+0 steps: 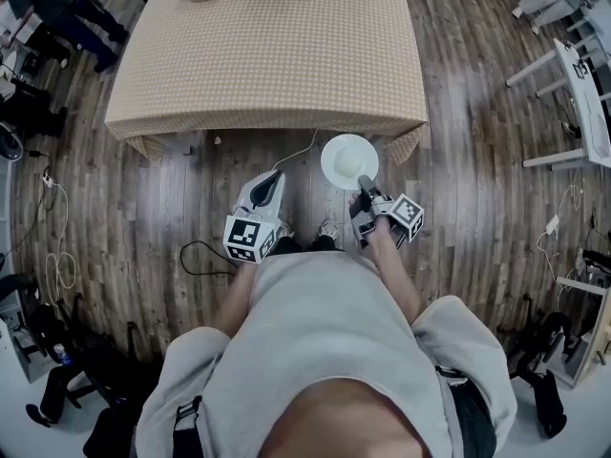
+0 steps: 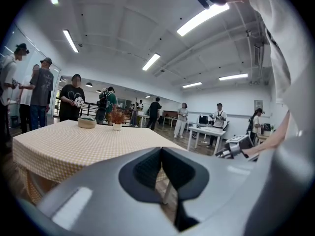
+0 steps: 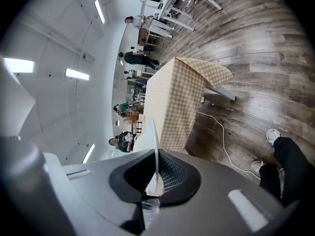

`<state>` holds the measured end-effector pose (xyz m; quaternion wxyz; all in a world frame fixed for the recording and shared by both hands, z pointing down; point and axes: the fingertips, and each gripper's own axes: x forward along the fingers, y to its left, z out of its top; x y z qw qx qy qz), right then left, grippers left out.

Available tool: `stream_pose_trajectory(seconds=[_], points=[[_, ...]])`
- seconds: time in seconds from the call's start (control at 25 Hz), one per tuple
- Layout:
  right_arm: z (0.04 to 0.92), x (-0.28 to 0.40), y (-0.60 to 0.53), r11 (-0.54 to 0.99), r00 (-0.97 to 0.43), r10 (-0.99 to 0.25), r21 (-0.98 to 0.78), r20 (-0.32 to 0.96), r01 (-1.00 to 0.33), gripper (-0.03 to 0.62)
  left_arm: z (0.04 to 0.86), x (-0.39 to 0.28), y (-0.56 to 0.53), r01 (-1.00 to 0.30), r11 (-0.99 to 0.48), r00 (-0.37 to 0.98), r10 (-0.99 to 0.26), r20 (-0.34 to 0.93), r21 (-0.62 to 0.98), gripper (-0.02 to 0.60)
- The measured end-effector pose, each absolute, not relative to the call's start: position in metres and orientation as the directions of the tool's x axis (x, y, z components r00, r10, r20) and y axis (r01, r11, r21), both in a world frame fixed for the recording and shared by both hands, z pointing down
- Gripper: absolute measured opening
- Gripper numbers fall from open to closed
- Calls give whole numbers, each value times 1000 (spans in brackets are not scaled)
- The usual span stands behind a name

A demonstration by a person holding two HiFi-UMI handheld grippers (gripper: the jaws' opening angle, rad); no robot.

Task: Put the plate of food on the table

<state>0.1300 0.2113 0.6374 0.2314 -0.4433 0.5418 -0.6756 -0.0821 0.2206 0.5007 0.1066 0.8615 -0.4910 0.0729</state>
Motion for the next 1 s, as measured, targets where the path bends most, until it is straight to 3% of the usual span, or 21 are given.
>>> stream_pose_trajectory(seconds=[1.0], points=[[647,191,184,-255,-590,-745,-950,312,-180,9,509,-11,216,-900,-425,436,-870,231,95,11]])
